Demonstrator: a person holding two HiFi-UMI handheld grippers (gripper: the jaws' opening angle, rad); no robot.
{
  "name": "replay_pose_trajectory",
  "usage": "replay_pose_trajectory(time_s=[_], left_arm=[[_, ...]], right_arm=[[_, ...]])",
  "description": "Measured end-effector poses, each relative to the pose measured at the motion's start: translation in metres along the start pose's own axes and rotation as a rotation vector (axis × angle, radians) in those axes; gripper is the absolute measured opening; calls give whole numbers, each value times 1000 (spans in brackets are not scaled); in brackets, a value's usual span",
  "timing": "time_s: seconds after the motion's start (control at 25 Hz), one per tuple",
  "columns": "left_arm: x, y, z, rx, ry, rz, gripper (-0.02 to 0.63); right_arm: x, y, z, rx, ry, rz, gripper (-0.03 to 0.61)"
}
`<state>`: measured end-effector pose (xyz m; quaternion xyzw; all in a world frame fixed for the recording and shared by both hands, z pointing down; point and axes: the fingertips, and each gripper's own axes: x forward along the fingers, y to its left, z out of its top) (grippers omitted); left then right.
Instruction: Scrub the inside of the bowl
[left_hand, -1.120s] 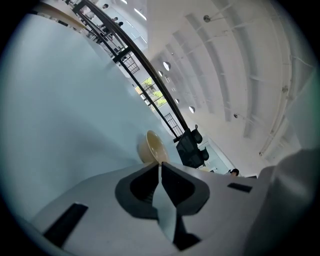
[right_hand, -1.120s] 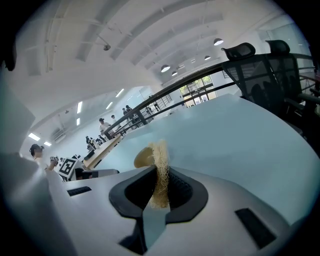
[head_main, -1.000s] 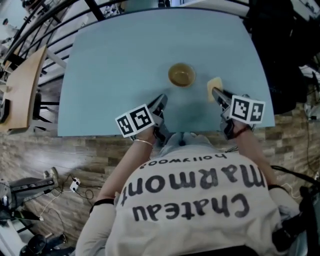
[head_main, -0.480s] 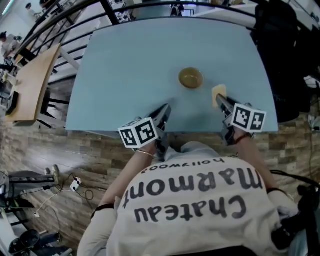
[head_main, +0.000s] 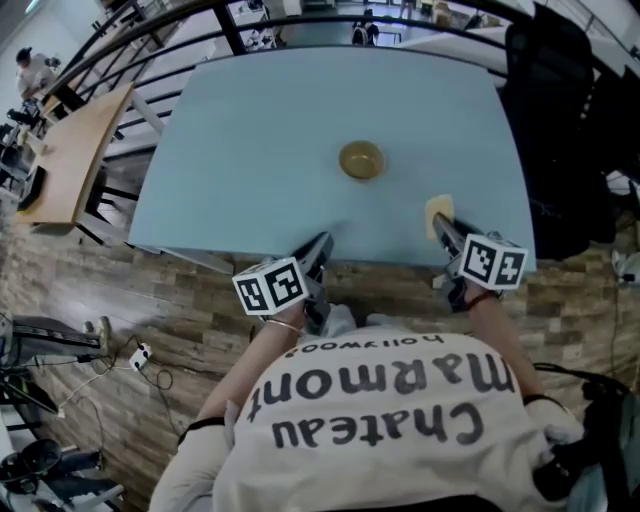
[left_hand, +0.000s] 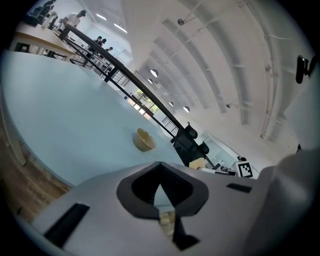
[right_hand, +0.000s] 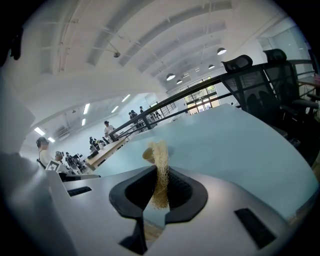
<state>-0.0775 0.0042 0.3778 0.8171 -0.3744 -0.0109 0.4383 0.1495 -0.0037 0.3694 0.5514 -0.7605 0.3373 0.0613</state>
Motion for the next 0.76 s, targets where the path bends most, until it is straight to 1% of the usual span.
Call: replay_pose_trajectory(time_s=[0.12, 0.2, 0.4, 0.48, 0.6, 0.76], left_arm=[[-2, -12, -15, -4, -6, 12, 3], [-3, -19, -26, 6, 0, 22, 3], [-7, -30, -52, 14, 6, 35, 3], [-10, -32, -62, 23, 10, 45, 3], [-18, -44, -77, 17, 16, 30, 3], [-27, -52, -87, 31, 11, 26, 3]], right_arm=[[-20, -11, -12, -52, 9, -19, 61], [-30, -17, -21, -61, 14, -18, 61], [-48, -26, -52, -54, 40, 2, 61], [-57, -28, -58, -47, 39, 3, 61], [-69, -27, -66, -47, 36, 8, 61], [-81, -26, -74, -32, 28, 14, 61]])
